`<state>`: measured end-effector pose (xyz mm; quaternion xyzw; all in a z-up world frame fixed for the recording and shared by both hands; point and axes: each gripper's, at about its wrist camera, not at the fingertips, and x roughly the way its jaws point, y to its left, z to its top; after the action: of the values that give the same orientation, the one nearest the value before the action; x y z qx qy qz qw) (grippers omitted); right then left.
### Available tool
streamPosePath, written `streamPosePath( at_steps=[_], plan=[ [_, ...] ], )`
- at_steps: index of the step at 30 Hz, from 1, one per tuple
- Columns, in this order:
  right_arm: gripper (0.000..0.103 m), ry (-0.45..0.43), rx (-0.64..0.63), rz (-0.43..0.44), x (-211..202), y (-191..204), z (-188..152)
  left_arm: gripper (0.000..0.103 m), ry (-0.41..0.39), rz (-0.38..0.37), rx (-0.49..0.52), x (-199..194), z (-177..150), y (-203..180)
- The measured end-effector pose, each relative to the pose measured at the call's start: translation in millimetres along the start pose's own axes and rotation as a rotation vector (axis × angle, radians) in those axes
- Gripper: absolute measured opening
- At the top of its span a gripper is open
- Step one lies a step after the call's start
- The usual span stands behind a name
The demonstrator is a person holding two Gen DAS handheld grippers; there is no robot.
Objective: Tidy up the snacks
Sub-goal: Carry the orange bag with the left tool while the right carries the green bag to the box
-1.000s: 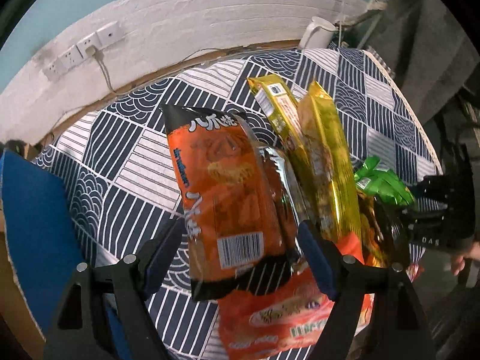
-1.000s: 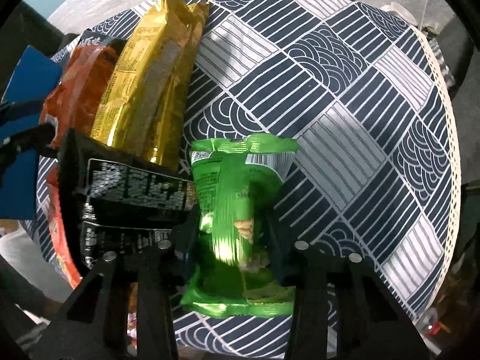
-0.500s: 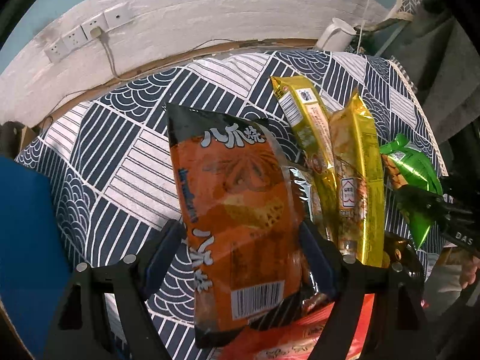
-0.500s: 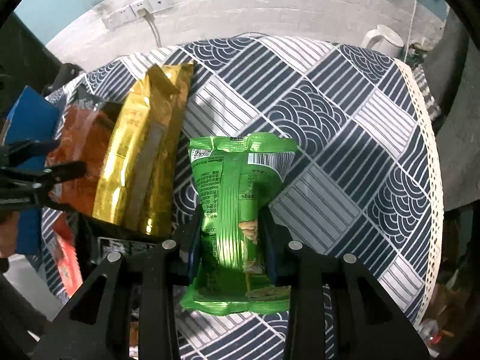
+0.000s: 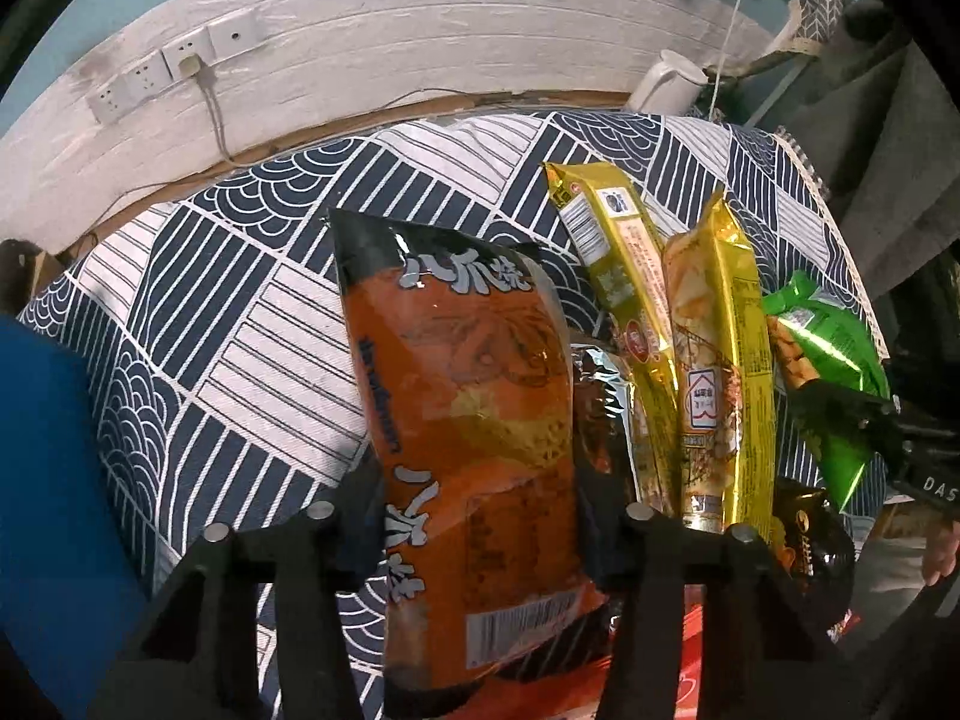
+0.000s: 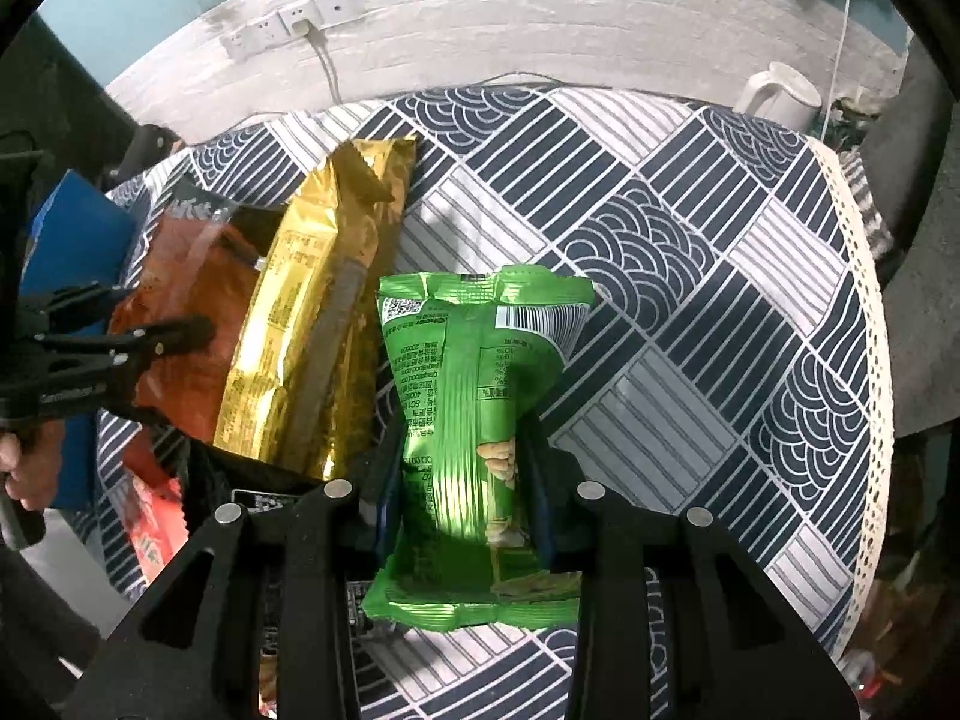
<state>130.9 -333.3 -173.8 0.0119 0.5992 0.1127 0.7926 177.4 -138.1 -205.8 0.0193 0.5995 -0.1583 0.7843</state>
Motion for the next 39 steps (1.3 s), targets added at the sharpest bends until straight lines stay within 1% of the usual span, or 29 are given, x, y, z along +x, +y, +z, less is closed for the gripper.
streamPosePath(
  at_steps=[2, 9, 13, 16, 24, 29, 35, 39],
  plan=[
    [0.033, -0.01, -0.002, 0.001, -3.6, 1.7, 1.1, 0.047, -0.008, -0.003, -0.001, -3.1, -1.0, 0.0],
    [0.033, -0.041, -0.012, 0.003, -19.1, 9.5, 4.2, 0.045, -0.059, 0.007, 0.038, -24.3, -4.5, -6.8],
    [0.033, -0.062, -0.021, 0.001, -30.0, 17.2, 6.0, 0.045, -0.104, 0.04, 0.07, -42.7, -7.7, -11.8],
    [0.033, -0.079, -0.031, 0.007, -39.0, 24.4, 6.4, 0.045, -0.134, 0.05, 0.081, -57.5, -11.7, -11.2],
    [0.033, -0.114, -0.063, 0.019, -62.4, 47.9, 6.4, 0.045, -0.185, 0.084, 0.1, -92.7, -26.4, -8.1],
    [0.033, -0.134, -0.085, 0.027, -73.7, 64.3, 8.0, 0.045, -0.215, 0.084, 0.087, -117.6, -38.6, -0.7],
    [0.033, -0.155, -0.127, 0.053, -85.9, 92.6, 10.0, 0.045, -0.263, 0.124, 0.085, -149.5, -53.8, 8.0],
    [0.033, -0.165, -0.162, 0.074, -92.3, 115.7, 11.6, 0.045, -0.281, 0.129, 0.06, -169.7, -65.7, 20.5]
  ],
)
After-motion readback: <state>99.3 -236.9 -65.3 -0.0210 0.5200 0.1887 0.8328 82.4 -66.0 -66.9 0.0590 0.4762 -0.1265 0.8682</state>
